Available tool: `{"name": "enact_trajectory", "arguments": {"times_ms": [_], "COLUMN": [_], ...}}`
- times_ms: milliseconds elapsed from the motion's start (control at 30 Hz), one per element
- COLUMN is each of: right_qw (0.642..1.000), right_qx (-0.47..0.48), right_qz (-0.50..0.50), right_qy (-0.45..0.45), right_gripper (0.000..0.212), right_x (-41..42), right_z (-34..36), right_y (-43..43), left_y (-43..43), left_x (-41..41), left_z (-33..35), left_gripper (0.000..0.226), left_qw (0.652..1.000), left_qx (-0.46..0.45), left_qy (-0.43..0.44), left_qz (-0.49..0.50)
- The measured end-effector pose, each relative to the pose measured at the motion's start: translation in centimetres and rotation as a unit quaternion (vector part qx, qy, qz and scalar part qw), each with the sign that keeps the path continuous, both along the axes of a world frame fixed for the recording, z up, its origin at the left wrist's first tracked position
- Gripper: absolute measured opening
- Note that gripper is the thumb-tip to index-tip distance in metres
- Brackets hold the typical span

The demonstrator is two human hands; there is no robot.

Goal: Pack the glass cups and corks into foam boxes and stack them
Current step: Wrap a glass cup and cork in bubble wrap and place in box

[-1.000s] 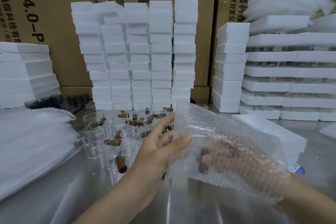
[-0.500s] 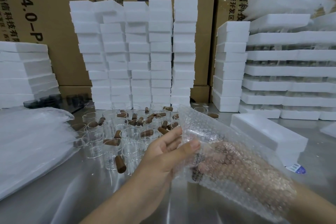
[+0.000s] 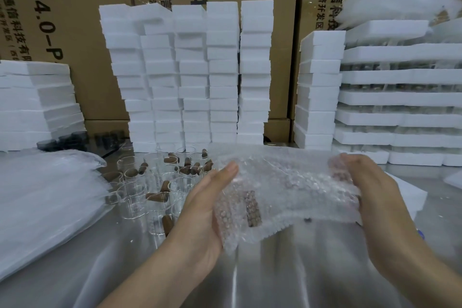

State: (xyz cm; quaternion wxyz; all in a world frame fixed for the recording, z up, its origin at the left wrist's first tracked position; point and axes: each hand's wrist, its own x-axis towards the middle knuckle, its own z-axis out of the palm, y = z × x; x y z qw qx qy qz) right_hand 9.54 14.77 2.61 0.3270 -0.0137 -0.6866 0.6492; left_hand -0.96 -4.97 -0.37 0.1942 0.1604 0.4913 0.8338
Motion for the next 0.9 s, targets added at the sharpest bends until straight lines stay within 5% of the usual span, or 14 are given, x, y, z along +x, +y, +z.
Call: {"name": "enact_trajectory", "arguments": {"times_ms": [133, 233, 367, 433, 533, 733, 900], "right_qw": [0.983, 0.98, 0.979, 0.978, 0.983, 0.962, 0.975], "right_qx": [-0.127, -0.046, -0.007, 0.011, -0.012, -0.192, -0.149], "right_qz": [0.13, 0.177, 0.152, 0.15, 0.12, 0.178, 0.166], "right_qy": [-0.034, -0.079, -0.137, -0.147, -0.139, -0.076, 0.006], "right_gripper": [0.099, 0.068, 0.1, 0.084, 0.046, 0.055, 0.039], "right_x": [0.2, 0.0, -1.1, -0.6, -1.5, -1.6, -1.8], "right_z": [0.4, 0.6, -0.5, -1.3, -1.1, -1.3, -1.8], "right_y": [-0.4, -0.9, -0.5, -0.3, 0.8, 1.9, 1.5], "left_y": [0.0, 0.1, 0.2, 0.4, 0.6, 0.8, 0.9], "left_x": [0.1, -0.1, -0.1, 0.0, 0.2, 0.4, 0.6], "left_z": [0.3, -0.1, -0.8, -1.1, -1.0, -1.0, -1.0], "left_gripper": [0.072, 0.079, 0.088, 0.081, 0.079, 0.066, 0.096], "left_qw": [1.0, 0.999, 0.998, 0.997, 0.996, 0.993, 0.99], "left_qx": [0.002, -0.025, -0.043, -0.047, -0.055, -0.084, -0.115], "left_qy": [-0.013, 0.008, 0.035, 0.055, 0.068, 0.087, 0.073], "left_qz": [0.005, 0.023, 0.034, 0.016, 0.015, -0.007, -0.048]}}
